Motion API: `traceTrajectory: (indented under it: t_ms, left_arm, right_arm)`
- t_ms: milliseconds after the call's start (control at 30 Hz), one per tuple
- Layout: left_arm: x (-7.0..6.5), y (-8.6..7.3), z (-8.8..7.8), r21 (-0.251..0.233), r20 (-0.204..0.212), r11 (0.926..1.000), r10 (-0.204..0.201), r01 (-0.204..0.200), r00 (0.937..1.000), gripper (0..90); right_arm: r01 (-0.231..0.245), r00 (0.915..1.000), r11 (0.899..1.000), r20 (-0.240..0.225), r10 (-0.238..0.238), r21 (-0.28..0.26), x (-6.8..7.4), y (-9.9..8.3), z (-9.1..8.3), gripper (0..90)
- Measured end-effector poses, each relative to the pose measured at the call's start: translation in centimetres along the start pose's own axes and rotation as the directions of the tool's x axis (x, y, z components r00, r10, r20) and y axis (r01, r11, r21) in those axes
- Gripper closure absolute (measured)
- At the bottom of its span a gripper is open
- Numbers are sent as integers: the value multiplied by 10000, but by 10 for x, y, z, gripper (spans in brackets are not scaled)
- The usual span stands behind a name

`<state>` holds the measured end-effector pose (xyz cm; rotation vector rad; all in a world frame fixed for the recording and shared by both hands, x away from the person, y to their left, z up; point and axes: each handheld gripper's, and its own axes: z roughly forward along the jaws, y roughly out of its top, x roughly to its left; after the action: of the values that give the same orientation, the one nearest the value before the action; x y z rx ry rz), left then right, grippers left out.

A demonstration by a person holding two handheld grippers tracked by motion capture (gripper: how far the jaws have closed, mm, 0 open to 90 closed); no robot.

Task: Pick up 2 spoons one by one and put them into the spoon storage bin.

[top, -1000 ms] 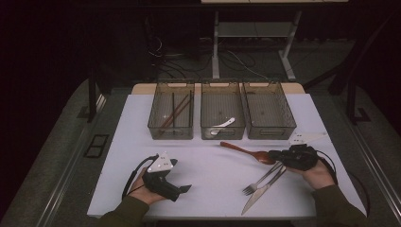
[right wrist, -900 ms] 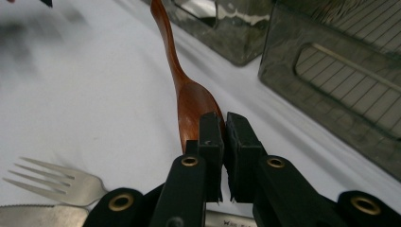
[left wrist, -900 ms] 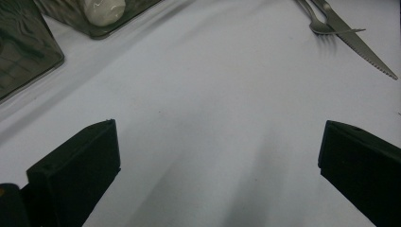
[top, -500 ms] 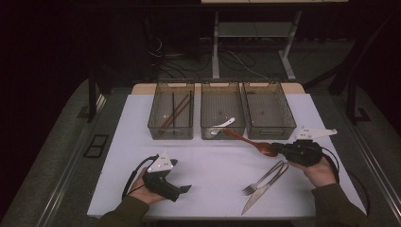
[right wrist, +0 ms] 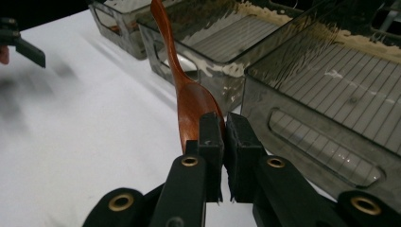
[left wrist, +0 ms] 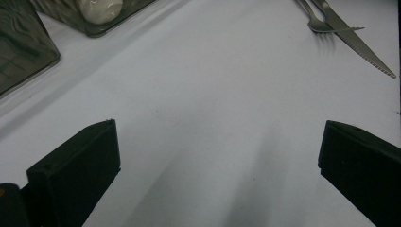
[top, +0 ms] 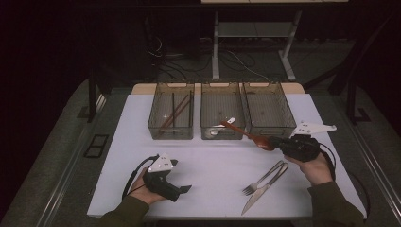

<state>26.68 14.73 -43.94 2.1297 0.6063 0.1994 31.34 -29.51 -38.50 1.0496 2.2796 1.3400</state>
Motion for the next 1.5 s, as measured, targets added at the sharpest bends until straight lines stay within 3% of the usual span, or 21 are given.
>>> traceTrajectory:
  t_ms: [333,833,1500]
  left_arm:
    - [0,0,0,19,-7,10000,-11,11,10000,0]
    - [0,0,0,-69,29,9999,-86,87,10000,0]
    - [-2,0,2,-184,96,9997,-171,173,9998,0]
  right_arm:
    - [-54,9993,9999,377,60,-160,-1,14,6,854]
    - [-81,9964,9994,839,109,-334,4,36,29,854]
    - [-203,9839,9998,1776,192,41,7,68,82,854]
